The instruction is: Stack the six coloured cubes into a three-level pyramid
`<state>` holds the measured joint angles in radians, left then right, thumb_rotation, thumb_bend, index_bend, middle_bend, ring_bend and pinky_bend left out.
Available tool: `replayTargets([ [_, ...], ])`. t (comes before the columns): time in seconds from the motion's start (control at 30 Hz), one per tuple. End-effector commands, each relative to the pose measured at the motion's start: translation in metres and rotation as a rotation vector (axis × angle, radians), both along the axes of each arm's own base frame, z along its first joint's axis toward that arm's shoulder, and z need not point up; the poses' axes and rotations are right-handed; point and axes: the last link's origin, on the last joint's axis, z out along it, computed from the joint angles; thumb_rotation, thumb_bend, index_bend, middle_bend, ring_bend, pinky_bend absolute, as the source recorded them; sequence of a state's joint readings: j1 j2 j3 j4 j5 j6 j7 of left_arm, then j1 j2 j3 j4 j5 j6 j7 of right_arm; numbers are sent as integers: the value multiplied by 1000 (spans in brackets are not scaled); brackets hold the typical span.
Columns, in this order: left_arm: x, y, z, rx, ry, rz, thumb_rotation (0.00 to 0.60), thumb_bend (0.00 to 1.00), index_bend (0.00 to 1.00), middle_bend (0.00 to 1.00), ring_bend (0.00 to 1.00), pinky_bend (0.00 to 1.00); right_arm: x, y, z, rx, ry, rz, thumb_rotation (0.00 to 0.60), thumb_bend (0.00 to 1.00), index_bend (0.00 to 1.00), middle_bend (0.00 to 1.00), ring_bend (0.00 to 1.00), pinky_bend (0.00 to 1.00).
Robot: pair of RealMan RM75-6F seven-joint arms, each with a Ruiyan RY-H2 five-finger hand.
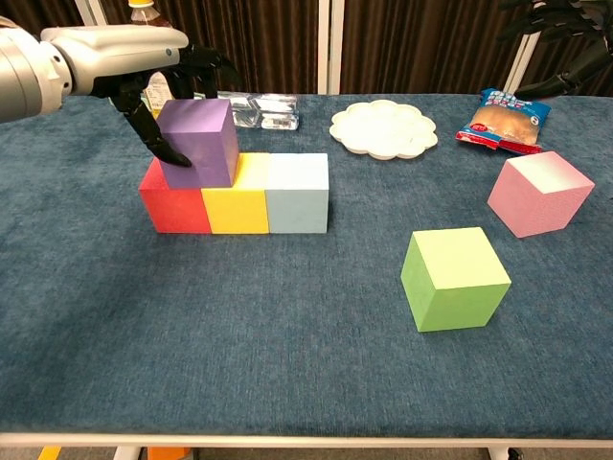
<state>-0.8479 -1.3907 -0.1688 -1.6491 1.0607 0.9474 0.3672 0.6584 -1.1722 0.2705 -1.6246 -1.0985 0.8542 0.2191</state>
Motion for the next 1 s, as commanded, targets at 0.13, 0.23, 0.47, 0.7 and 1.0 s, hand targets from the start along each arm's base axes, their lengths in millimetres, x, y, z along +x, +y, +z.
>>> replayTargets([
  [0.13,1,-2,6,11,-26,-4,600,73,44,202,286,272,-1,4,3,-4,-2,5,600,167,0,138,0,0],
  [0.23,1,-5,11,15,-38,-7,600,70,36,195,268,269,-4,9,5,0,4,7,600,167,0,138,0,0],
  [0.47,-18,-18,44,83,-75,16,600,64,40,195,265,231,-26,25,14,43,89,2,600,167,0,141,0,0],
  [0.7,-53,-32,78,204,-93,62,600,64,64,195,265,223,-54,29,5,94,222,19,600,93,0,149,0,0],
  [1.0,-83,-47,97,254,-111,153,600,64,72,195,252,220,-71,16,-16,133,402,87,600,0,0,130,0,0],
])
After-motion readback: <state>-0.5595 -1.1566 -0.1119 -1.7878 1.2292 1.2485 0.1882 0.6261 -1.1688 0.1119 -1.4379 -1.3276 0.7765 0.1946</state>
